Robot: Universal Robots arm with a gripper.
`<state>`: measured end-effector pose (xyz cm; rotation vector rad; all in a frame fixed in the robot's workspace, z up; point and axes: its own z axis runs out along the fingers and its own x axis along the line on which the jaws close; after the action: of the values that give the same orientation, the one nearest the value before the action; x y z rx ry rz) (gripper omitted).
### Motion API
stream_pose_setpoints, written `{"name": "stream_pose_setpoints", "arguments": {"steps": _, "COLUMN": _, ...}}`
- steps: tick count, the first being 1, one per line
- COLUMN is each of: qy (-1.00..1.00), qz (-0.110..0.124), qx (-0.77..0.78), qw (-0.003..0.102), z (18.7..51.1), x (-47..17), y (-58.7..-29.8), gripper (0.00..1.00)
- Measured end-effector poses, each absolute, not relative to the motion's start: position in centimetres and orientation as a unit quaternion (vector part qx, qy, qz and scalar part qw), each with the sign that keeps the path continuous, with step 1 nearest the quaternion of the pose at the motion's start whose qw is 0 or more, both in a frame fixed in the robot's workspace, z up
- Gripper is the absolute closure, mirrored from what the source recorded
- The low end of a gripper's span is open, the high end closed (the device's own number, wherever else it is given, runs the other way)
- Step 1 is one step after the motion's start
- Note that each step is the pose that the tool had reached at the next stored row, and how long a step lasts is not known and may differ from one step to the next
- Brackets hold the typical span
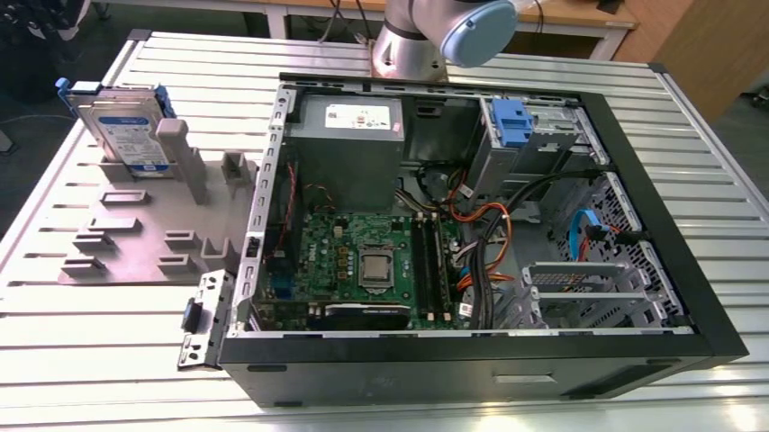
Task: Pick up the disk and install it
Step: 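Pick up the disk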
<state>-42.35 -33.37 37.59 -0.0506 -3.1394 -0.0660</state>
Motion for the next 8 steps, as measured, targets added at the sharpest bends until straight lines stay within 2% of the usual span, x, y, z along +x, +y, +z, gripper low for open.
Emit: {"name": "stream_pose_setpoints", "arguments": {"steps": 8, "qy": -1.0, "qz": -0.021, "qx": -0.015, "qw": 0.001, "z": 37.59, "x": -42.35, "y": -33.37, "gripper": 0.89}}
